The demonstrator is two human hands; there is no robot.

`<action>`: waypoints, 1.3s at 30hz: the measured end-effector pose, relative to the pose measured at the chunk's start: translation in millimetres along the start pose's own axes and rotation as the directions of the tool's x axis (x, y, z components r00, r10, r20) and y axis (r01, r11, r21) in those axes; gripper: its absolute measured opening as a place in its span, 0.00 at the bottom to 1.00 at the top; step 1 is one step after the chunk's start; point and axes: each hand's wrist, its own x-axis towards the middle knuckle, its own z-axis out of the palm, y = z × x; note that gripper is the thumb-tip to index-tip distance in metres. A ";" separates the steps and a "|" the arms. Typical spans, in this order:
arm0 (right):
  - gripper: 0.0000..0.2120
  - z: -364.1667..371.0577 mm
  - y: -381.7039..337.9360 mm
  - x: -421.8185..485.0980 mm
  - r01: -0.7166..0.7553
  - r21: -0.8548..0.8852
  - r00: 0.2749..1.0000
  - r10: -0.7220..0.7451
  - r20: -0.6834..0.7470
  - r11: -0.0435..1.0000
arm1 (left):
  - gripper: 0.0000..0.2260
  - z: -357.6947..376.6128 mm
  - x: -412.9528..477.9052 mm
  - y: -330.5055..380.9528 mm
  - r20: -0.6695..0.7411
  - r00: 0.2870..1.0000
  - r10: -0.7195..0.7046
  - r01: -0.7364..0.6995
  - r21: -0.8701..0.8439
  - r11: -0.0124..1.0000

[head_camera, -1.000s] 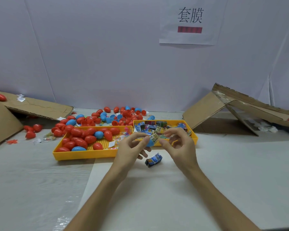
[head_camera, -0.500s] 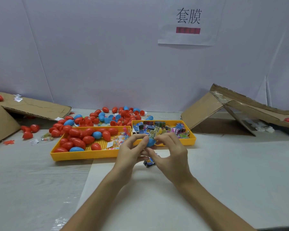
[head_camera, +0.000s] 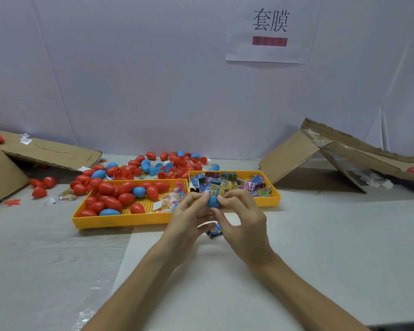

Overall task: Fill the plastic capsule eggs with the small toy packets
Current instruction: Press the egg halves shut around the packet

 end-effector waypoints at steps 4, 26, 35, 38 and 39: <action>0.10 -0.2 -2.4 1.4 -0.001 0.017 0.999 0.002 -0.033 1.000 | 0.12 -0.8 -0.6 1.7 0.064 0.998 -0.024 0.026 -0.026 0.999; 0.11 1.3 -1.0 0.4 0.036 0.014 0.999 -0.036 -0.018 0.999 | 0.19 1.3 0.8 -1.0 0.183 0.978 -0.101 0.109 -0.032 0.994; 0.14 -0.4 -1.6 1.9 -0.006 -0.010 1.000 0.006 -0.003 1.000 | 0.24 1.7 0.9 -1.4 0.134 0.990 -0.049 0.047 0.013 0.999; 0.13 0.1 1.3 1.4 0.013 -0.002 1.000 -0.013 -0.016 1.000 | 0.24 1.5 -0.2 -2.0 0.151 0.987 -0.051 0.047 0.030 0.998; 0.12 0.1 1.9 0.8 0.019 -0.001 1.000 -0.019 -0.017 1.000 | 0.24 1.5 -0.6 -2.0 0.159 0.986 -0.050 0.045 0.033 0.998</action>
